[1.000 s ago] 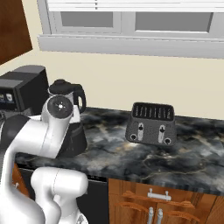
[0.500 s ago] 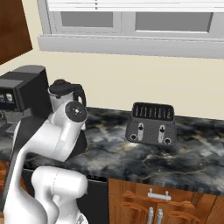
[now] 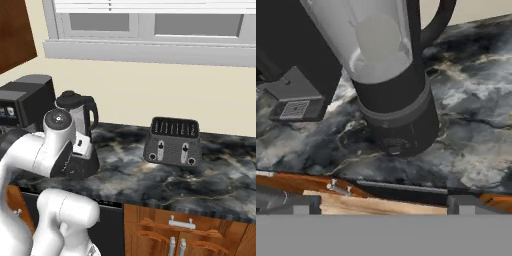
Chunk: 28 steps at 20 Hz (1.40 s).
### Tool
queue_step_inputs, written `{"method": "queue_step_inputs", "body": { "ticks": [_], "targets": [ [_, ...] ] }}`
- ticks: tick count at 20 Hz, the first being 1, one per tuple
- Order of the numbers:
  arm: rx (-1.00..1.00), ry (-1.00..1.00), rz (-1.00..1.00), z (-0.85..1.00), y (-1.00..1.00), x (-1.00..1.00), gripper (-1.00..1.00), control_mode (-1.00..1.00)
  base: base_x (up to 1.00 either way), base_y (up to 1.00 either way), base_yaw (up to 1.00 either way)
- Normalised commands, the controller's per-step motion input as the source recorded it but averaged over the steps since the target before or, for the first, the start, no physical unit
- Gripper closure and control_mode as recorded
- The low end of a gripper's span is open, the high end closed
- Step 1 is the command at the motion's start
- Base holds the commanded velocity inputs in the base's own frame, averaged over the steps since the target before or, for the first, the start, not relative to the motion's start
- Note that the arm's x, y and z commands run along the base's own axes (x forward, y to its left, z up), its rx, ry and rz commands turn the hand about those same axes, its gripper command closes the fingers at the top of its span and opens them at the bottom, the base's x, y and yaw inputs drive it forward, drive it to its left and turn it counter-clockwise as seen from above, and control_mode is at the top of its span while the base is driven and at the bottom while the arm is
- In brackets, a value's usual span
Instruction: Open the blender lid, put the pear in the blender, close the lid, and start the blender.
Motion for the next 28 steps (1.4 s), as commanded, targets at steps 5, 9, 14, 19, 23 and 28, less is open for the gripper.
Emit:
{"method": "queue_step_inputs", "body": {
  "ticks": [5, 9, 14, 19, 23, 28],
  "targets": [
    [-0.14, 0.0, -0.63, -0.36, 0.08, 0.0, -1.0, -1.0, 0.0, 0.0, 0.0],
    [-0.25, 0.0, -0.55, -0.52, 0.46, -0.02, -1.0, -1.0, 0.0, 0.0, 0.0],
    [-0.22, -0.01, -0.46, -0.51, 0.47, -0.01, -1.0, -1.0, 0.0, 0.0, 0.0],
    [-0.18, -0.12, -0.32, -0.53, 0.27, 0.0, -1.0, -1.0, 0.0, 0.0, 0.0],
    [-0.11, -0.31, -0.31, -0.32, 0.04, 0.0, -1.0, -1.0, 0.0, 0.0, 0.0],
    [-0.05, -0.36, -0.15, -0.05, -0.03, 0.0, -1.0, -1.0, 0.0, 0.0, 0.0]
  ]
}}
